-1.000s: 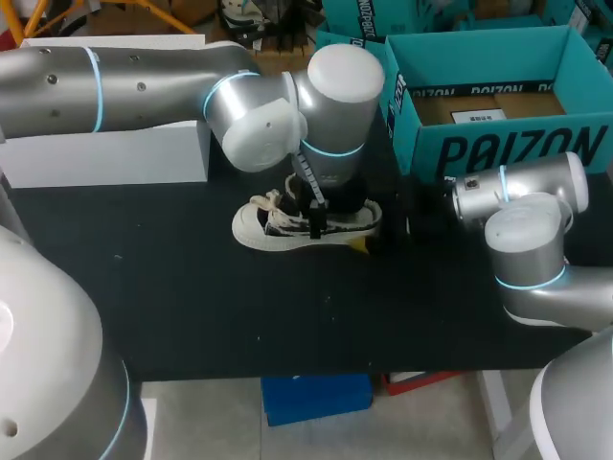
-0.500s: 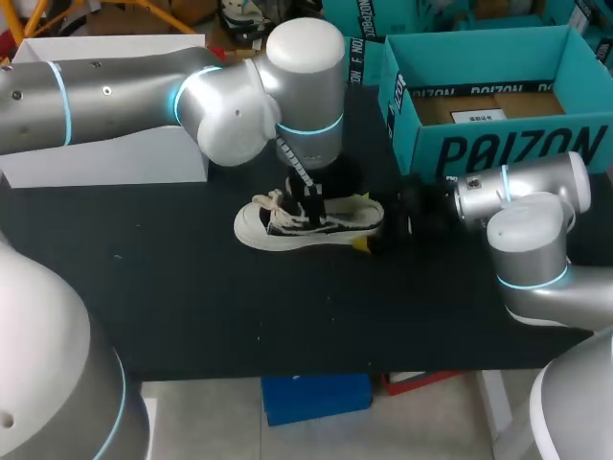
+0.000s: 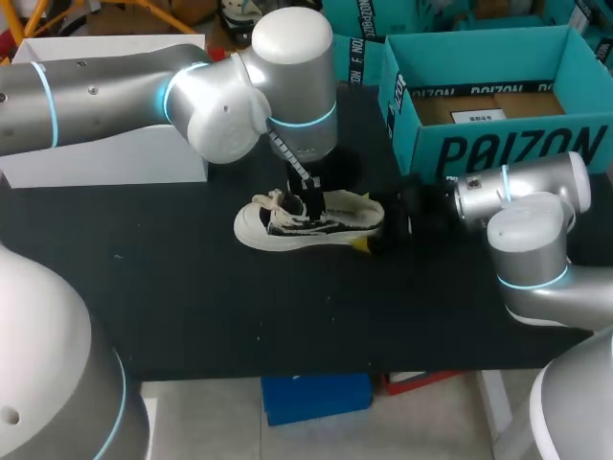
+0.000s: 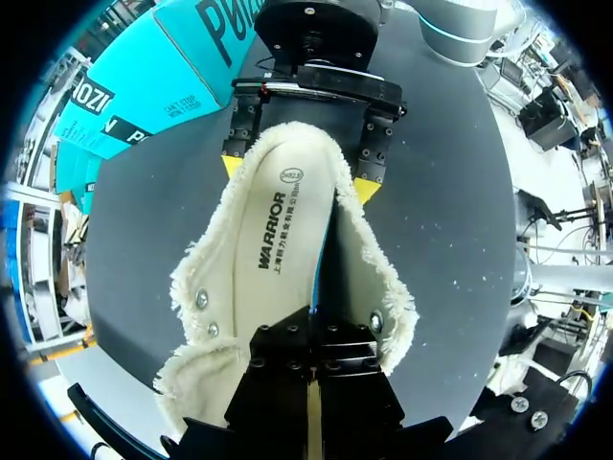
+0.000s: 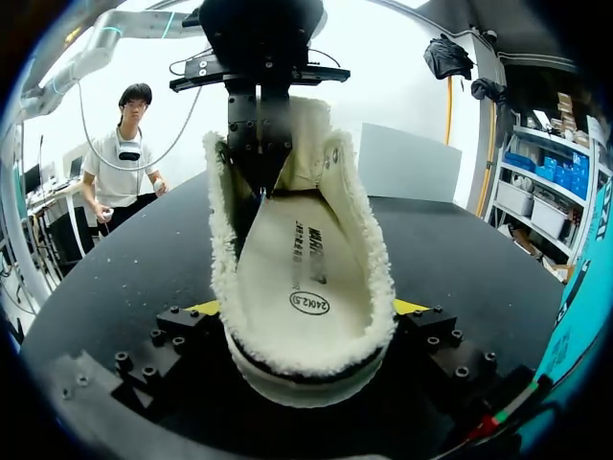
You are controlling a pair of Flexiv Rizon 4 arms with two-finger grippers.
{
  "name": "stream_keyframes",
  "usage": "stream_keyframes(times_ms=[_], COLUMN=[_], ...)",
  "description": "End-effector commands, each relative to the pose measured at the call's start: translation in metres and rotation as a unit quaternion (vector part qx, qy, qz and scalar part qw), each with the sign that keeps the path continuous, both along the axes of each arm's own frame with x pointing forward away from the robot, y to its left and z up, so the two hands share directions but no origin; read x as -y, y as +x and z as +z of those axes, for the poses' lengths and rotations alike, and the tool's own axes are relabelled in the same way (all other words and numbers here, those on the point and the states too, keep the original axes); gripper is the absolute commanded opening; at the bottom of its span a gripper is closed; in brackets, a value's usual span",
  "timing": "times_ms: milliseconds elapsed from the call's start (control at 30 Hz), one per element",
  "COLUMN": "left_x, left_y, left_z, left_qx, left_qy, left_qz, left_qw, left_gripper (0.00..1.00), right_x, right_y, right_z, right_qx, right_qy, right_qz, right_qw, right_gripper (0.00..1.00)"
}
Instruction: Take the shoe out of the shoebox, open the shoe tongue, remove and reinsert the insole, then place the shoe into the shoebox
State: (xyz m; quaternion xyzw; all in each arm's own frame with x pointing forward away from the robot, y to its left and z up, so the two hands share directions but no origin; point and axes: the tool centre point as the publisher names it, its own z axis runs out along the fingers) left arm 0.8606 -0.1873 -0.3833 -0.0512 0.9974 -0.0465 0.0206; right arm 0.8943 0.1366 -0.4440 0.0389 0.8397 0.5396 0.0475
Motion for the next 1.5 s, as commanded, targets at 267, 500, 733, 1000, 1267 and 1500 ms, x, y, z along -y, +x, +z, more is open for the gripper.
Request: stream_keyframes(times_ms=[267, 500, 733, 1000, 1267, 1500], left_x=[-0.002, -0.004, -0.006, -0.007, -0.007, -0.001], left_y=[-0.001, 0.0, 0.0, 0.002, 0.006, 0.017], left_z=[0.007, 0.009, 0.015, 0.024, 0.036, 0.045], left_qx=[0.003, 0.006, 0.008, 0.003, -0.018, -0.151], left_qy=[-0.009, -0.011, -0.016, -0.028, -0.045, -0.055], left_qz=[0.0, 0.003, 0.005, 0.007, 0.006, -0.028], left_qw=[1.0, 1.0, 1.0, 1.0, 0.999, 0.987], left_gripper=[0.0, 0.0, 0.0, 0.0, 0.0, 0.0], right_x=[-0.002, -0.002, -0.002, -0.002, -0.002, -0.002], right_y=[0.001, 0.001, 0.001, 0.001, 0.001, 0.001], right_z=[-0.002, -0.002, -0.002, -0.002, -0.002, -0.002], right_qx=[-0.001, -0.001, -0.001, -0.001, -0.001, -0.001], right_qy=[0.0, 0.0, 0.0, 0.0, 0.0, 0.0], right_qz=[0.0, 0.0, 0.0, 0.0, 0.0, 0.0], right_qw=[1.0, 1.0, 1.0, 1.0, 1.0, 1.0], right_gripper=[0.0, 0.0, 0.0, 0.0, 0.0, 0.0])
